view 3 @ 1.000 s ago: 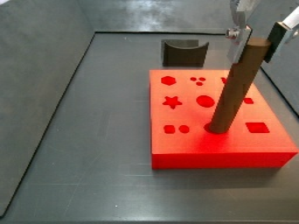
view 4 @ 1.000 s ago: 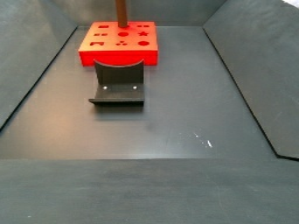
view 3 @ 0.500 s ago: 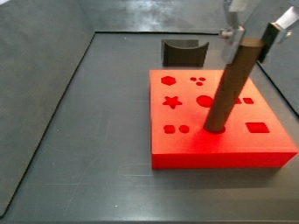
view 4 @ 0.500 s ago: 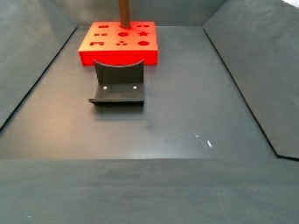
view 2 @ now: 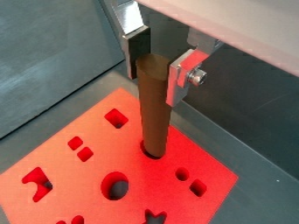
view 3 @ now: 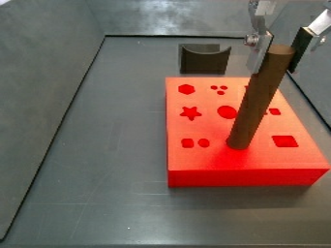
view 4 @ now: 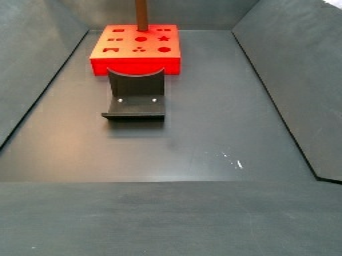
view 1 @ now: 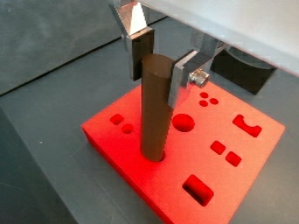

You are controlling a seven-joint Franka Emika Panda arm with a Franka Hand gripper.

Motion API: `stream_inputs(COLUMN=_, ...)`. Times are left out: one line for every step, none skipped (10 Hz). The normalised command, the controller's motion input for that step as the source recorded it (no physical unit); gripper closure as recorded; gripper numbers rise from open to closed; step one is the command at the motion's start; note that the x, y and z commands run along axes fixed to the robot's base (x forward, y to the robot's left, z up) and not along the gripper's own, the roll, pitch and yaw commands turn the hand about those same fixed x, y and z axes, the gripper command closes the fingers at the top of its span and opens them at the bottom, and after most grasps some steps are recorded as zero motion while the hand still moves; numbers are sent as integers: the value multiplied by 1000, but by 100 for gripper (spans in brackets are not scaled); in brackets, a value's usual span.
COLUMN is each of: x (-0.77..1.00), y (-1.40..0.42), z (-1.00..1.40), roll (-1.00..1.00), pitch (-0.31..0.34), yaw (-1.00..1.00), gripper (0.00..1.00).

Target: Insert the oval object.

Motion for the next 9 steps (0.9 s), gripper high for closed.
stream_inputs(x=-71, y=0, z=0, roll=0, pitch=0, yaw=0, gripper=100)
stream_inputs(x=-160, y=120, z=0, roll=0, pitch=0, yaw=-57, gripper=100)
stream_inputs(x=-103, y=94, z=0, roll=0, pitch=0, yaw=-49, gripper=100)
stream_inputs(x=0, y=0, z=-23, roll=33, pitch=0, yaw=-9, gripper=100)
stream_inputs(x=223, y=-49, z=0, roll=50, pitch=0, yaw=0, gripper=100)
stream_inputs(x=323, y=-60, z=-6, roll=50, pitch=0, yaw=0, gripper=100)
stream_inputs(x=371, y=-34, z=-6, roll=39, pitch=11, yaw=0, gripper=100)
stream_inputs(x=123, y=0, z=0, roll=29, pitch=0, yaw=0, gripper=100)
stream_inputs(x=0, y=0, z=-26, roll=43, pitch=0, yaw=0, gripper=100)
